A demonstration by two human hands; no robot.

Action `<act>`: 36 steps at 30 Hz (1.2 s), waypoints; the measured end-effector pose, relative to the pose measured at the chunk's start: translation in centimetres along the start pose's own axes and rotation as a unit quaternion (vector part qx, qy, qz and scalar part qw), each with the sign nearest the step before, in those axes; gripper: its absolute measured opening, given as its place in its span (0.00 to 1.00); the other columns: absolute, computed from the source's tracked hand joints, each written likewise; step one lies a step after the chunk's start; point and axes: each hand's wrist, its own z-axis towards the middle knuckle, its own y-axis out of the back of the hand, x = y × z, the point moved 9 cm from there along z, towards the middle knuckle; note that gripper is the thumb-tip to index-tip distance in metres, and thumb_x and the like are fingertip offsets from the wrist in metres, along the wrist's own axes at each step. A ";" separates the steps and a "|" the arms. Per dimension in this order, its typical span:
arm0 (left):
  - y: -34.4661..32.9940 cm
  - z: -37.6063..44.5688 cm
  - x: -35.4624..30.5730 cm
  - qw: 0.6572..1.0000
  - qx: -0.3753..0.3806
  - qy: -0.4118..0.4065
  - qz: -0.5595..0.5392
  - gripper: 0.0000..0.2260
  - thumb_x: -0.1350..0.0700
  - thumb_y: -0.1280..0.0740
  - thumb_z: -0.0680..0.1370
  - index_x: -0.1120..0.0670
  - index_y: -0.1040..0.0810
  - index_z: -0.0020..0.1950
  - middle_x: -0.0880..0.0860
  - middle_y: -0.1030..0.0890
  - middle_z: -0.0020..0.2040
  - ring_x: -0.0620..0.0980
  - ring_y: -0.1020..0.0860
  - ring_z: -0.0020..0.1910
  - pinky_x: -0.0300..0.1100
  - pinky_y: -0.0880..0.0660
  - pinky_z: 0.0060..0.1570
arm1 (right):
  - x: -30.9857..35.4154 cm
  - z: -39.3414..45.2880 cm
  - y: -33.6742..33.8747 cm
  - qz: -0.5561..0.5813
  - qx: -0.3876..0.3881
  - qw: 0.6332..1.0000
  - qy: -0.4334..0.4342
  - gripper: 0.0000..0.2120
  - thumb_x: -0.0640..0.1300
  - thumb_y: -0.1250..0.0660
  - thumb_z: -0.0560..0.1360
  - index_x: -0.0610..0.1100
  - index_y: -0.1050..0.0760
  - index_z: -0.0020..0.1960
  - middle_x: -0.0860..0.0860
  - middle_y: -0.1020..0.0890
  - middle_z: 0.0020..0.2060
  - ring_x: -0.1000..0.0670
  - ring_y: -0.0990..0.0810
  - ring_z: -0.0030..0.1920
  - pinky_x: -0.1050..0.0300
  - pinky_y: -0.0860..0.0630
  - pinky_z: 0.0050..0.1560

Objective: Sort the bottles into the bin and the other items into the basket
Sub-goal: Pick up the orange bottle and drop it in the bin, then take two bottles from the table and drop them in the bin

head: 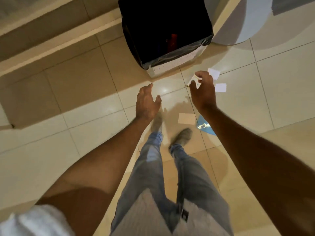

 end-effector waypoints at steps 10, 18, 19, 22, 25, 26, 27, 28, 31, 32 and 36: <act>8.1 -9.1 -5.8 0.994 -0.071 -0.029 -0.076 0.21 0.52 0.34 0.81 0.54 0.26 0.73 0.54 0.28 0.71 0.51 0.29 0.70 0.39 0.34 0.69 | 5.1 -7.4 8.5 -0.027 0.004 0.997 0.075 0.18 0.44 0.36 0.79 0.43 0.27 0.68 0.48 0.23 0.63 0.52 0.28 0.63 0.66 0.34 0.64; 18.0 -14.3 -11.4 0.970 -0.181 -0.077 -0.144 0.20 0.56 0.33 0.81 0.56 0.26 0.72 0.55 0.28 0.70 0.53 0.28 0.69 0.43 0.33 0.71 | 14.2 -7.9 14.5 -0.001 -0.020 0.987 0.161 0.17 0.44 0.36 0.80 0.43 0.28 0.69 0.45 0.25 0.65 0.44 0.28 0.66 0.46 0.28 0.66; 19.3 -14.8 -12.0 0.964 -0.196 -0.081 -0.157 0.20 0.55 0.33 0.81 0.55 0.26 0.73 0.55 0.28 0.70 0.52 0.28 0.69 0.47 0.32 0.72 | 15.8 -7.7 15.1 0.012 -0.028 0.984 0.177 0.17 0.44 0.36 0.80 0.43 0.28 0.68 0.46 0.25 0.65 0.45 0.27 0.66 0.46 0.28 0.67; 23.2 -15.9 -13.5 0.949 -0.240 -0.088 -0.187 0.19 0.54 0.33 0.81 0.53 0.26 0.73 0.52 0.28 0.70 0.50 0.28 0.68 0.51 0.30 0.70 | 20.8 -6.8 16.3 0.044 -0.041 0.977 0.203 0.17 0.47 0.36 0.81 0.47 0.28 0.68 0.50 0.26 0.66 0.50 0.28 0.68 0.47 0.28 0.69; 27.0 -16.6 -14.2 0.933 -0.279 -0.095 -0.208 0.19 0.53 0.33 0.81 0.51 0.26 0.72 0.50 0.28 0.69 0.49 0.27 0.68 0.51 0.28 0.69 | 25.6 -6.1 16.1 0.071 -0.026 0.970 0.232 0.16 0.50 0.37 0.81 0.50 0.29 0.68 0.53 0.27 0.66 0.51 0.28 0.68 0.47 0.28 0.70; 28.3 -16.7 -14.3 0.927 -0.291 -0.100 -0.216 0.19 0.53 0.33 0.81 0.51 0.26 0.72 0.50 0.28 0.69 0.49 0.27 0.68 0.51 0.28 0.69 | 27.3 -6.0 15.9 0.079 -0.017 0.966 0.245 0.16 0.50 0.37 0.81 0.51 0.29 0.68 0.54 0.27 0.66 0.51 0.28 0.69 0.47 0.29 0.71; 29.7 -16.8 -14.3 0.921 -0.302 -0.108 -0.220 0.19 0.53 0.32 0.81 0.52 0.26 0.72 0.51 0.28 0.69 0.49 0.27 0.68 0.51 0.28 0.69 | 29.0 -5.8 15.7 0.085 -0.011 0.962 0.260 0.16 0.50 0.37 0.81 0.51 0.29 0.68 0.56 0.28 0.66 0.51 0.28 0.69 0.48 0.28 0.70; 31.1 -16.9 -14.4 0.916 -0.315 -0.118 -0.220 0.20 0.54 0.32 0.81 0.53 0.26 0.72 0.51 0.28 0.69 0.50 0.27 0.68 0.52 0.28 0.69 | 30.7 -5.5 15.7 0.089 -0.010 0.959 0.270 0.16 0.51 0.36 0.81 0.52 0.29 0.68 0.58 0.29 0.66 0.52 0.29 0.68 0.48 0.28 0.70; 36.0 -16.1 -14.4 0.897 -0.361 -0.134 -0.217 0.19 0.56 0.30 0.79 0.53 0.24 0.71 0.52 0.27 0.68 0.50 0.26 0.65 0.53 0.26 0.66 | 35.2 -3.8 16.3 0.102 -0.018 0.950 0.294 0.17 0.53 0.36 0.80 0.56 0.31 0.68 0.62 0.30 0.64 0.53 0.28 0.68 0.53 0.27 0.68; 37.6 -15.4 -14.4 0.893 -0.371 -0.139 -0.214 0.19 0.55 0.30 0.79 0.51 0.25 0.71 0.50 0.28 0.68 0.49 0.26 0.65 0.51 0.25 0.66 | 36.5 -2.9 16.6 0.107 -0.020 0.949 0.297 0.17 0.53 0.36 0.80 0.58 0.31 0.68 0.62 0.30 0.65 0.54 0.28 0.68 0.59 0.27 0.66; 44.1 -12.2 -15.0 0.875 -0.395 -0.175 -0.219 0.20 0.51 0.30 0.79 0.47 0.27 0.71 0.45 0.30 0.67 0.45 0.27 0.64 0.38 0.27 0.61 | 41.8 1.7 17.9 0.101 -0.045 0.940 0.322 0.20 0.55 0.36 0.80 0.60 0.35 0.71 0.60 0.33 0.70 0.58 0.31 0.67 0.73 0.33 0.57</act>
